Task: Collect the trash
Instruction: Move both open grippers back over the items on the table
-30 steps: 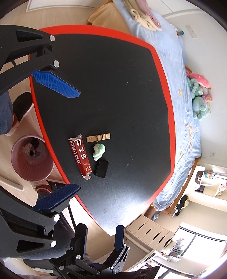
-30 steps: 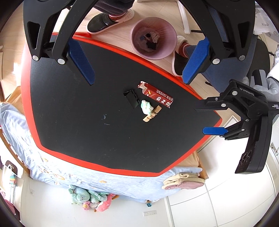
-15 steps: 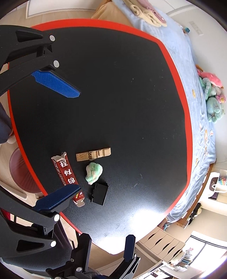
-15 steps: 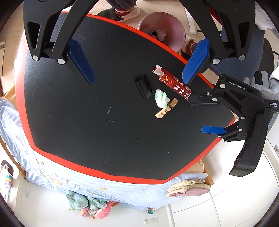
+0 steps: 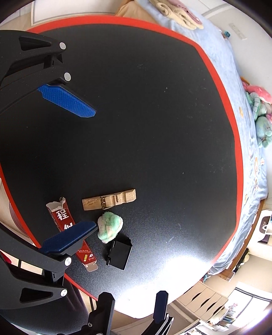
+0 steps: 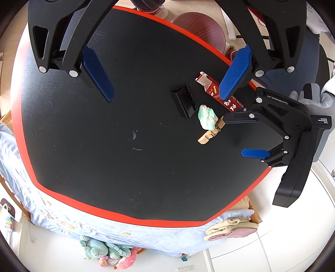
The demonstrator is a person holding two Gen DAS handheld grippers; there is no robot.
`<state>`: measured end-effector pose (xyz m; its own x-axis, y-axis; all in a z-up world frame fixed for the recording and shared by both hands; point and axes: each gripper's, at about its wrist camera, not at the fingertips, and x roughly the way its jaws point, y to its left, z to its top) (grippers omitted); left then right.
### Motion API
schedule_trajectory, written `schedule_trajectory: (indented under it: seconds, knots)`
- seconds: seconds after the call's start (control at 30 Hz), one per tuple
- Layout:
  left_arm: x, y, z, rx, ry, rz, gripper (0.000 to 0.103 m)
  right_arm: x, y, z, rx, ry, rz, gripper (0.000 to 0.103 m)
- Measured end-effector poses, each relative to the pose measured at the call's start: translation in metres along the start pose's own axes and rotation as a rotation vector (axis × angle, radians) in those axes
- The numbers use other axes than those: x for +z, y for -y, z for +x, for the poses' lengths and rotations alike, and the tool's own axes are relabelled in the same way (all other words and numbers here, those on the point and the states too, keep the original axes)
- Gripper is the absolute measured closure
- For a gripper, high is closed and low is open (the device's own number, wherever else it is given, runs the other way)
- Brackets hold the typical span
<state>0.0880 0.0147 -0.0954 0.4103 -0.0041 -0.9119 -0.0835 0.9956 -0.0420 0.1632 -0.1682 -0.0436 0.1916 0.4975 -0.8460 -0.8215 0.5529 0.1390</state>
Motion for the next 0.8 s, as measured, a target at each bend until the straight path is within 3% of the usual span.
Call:
schedule_trajectory:
  seconds: [0.8]
  knots:
    - [0.009,0.001,0.014,0.043,0.005,0.026,0.008,0.004,0.002,0.008,0.005,-0.01,0.002,0.004]
